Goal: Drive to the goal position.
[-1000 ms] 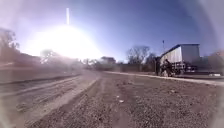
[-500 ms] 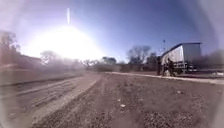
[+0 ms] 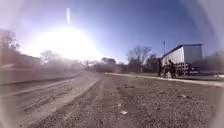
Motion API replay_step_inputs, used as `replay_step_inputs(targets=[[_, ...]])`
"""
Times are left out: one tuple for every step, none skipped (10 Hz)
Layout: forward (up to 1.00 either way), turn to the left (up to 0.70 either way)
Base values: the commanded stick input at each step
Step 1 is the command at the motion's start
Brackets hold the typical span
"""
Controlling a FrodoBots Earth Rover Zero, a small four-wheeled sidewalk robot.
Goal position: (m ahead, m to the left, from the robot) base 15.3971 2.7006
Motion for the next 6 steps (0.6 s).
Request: replay_step_inputs(targets=[[0.5,0.0],[0.5,0.0],[0.5,0.0],[0.5,0.0],[0.5,0.0],[0.5,0.0]])
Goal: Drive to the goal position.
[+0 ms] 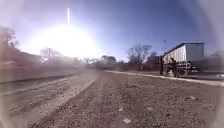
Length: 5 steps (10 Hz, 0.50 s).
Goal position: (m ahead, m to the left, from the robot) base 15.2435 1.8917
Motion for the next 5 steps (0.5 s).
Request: replay_step_inputs(targets=[[0.5,0.0],[0.5,0.0],[0.5,0.0],[0.5,0.0],[0.5,0.0]])
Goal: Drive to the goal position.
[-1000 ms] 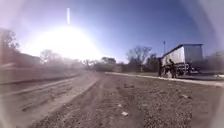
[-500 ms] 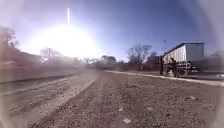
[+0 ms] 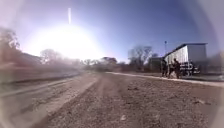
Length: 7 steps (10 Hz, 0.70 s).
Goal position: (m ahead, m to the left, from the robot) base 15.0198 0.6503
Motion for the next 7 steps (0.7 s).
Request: replay_step_inputs(targets=[[0.5,0.0],[0.5,0.0],[0.5,0.0],[0.5,0.0],[0.5,0.0],[0.5,0.0],[0.5,0.0]])
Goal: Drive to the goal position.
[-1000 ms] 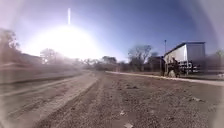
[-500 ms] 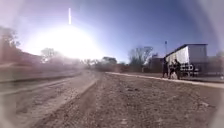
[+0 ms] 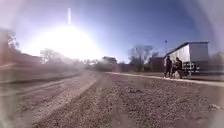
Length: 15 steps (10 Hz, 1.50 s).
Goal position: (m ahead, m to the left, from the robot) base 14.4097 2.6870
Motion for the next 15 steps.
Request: replay_step_inputs(targets=[[0.5,0.0],[0.5,0.0],[0.5,0.0],[0.5,0.0],[0.5,0.0],[0.5,0.0],[0.5,0.0],[0.5,0.0],[0.5,0.0],[0.5,0.0],[0.5,0.0],[0.5,0.0],[0.5,0.04],[0.5,0.49],[0.5,0.5]])
